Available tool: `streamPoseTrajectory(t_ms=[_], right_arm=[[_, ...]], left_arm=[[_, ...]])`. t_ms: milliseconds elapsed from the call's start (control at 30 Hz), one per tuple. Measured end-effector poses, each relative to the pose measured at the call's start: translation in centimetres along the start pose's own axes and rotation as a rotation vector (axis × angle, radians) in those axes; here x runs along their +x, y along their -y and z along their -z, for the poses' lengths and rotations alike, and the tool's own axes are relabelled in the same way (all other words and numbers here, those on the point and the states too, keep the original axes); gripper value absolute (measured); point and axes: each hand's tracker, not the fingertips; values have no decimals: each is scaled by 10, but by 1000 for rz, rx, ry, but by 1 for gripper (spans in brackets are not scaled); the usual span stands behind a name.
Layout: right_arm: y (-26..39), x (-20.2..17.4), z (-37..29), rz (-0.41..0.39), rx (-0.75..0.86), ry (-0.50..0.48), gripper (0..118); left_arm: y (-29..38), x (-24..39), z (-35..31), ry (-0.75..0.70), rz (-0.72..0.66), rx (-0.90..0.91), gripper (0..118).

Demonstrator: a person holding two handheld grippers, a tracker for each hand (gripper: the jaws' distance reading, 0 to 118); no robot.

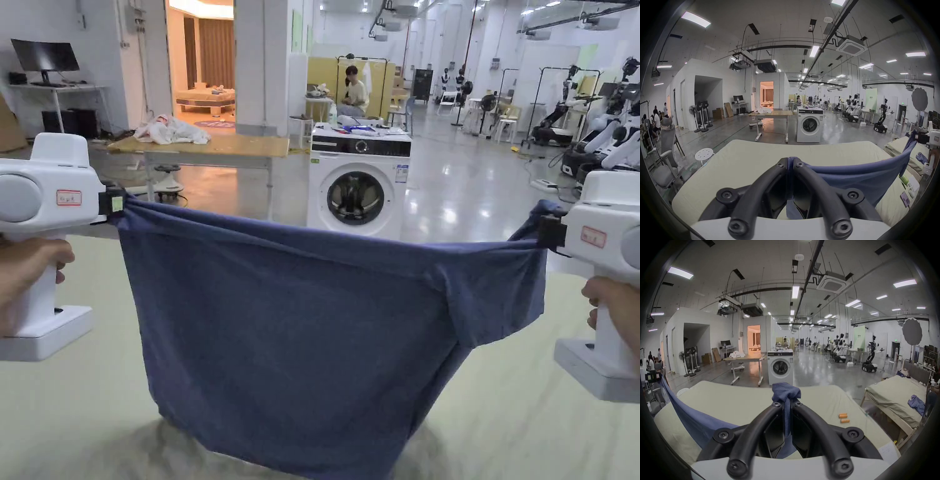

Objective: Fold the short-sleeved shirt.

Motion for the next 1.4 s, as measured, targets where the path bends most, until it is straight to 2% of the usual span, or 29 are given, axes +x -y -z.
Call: streamPoseTrajectory(t_ms=[233, 367, 700, 833, 1167, 1300, 1400], right_arm=[[-71, -11, 22, -49, 83, 53, 4], [-104, -12, 41, -48, 120, 85, 4], [-142, -21, 72, -98, 190, 122, 4], [-126, -27, 81, -152, 191, 137, 4], [-26, -24, 85, -134, 69, 120, 4], [21, -22, 66, -127, 28, 108, 4], [55, -20, 43, -152, 3, 104, 4]], left_arm=[[-45, -3, 24, -17, 7, 27, 1], [-73, -2, 36, -23, 19, 47, 1], [-111, -1, 63, -62, 15, 92, 1], [-98, 2, 72, -82, 15, 97, 1], [0, 1, 82, -55, 16, 3, 1], [49, -4, 65, -42, -11, -23, 1], [81, -8, 41, -25, -28, -34, 1]])
